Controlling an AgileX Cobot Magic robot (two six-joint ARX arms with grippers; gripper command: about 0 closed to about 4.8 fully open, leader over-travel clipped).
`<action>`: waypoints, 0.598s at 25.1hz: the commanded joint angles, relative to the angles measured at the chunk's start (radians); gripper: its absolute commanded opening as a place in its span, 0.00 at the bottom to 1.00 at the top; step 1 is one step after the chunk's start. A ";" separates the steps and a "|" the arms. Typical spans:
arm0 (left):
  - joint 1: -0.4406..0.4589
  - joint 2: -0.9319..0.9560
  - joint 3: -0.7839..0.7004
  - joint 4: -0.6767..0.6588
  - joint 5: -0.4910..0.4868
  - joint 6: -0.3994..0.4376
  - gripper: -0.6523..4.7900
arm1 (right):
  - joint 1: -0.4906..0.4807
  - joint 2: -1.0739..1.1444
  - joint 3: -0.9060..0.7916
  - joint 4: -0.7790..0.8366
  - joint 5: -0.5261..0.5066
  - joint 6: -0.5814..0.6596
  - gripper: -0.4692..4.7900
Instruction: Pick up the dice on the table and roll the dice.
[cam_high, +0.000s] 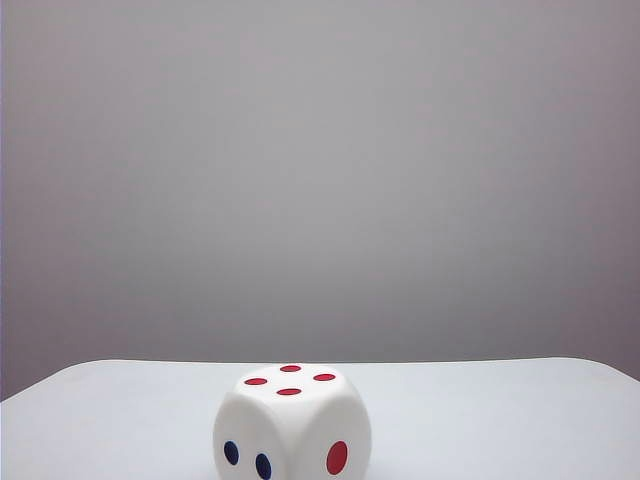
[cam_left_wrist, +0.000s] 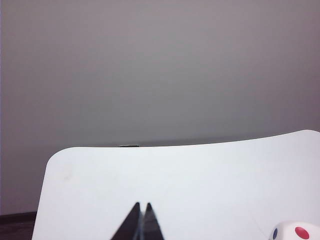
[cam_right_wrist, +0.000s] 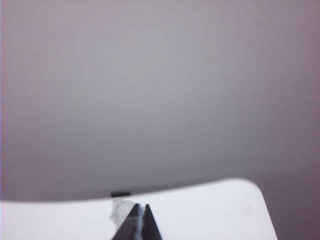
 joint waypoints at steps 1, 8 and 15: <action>0.001 -0.001 0.001 0.013 -0.002 0.000 0.11 | -0.001 -0.105 0.001 -0.086 0.009 -0.005 0.09; 0.001 -0.011 -0.023 -0.001 -0.033 0.001 0.11 | -0.004 -0.158 -0.011 -0.198 0.053 -0.028 0.09; 0.001 -0.016 -0.062 -0.042 -0.055 0.022 0.11 | -0.005 -0.158 -0.038 -0.314 0.055 -0.029 0.09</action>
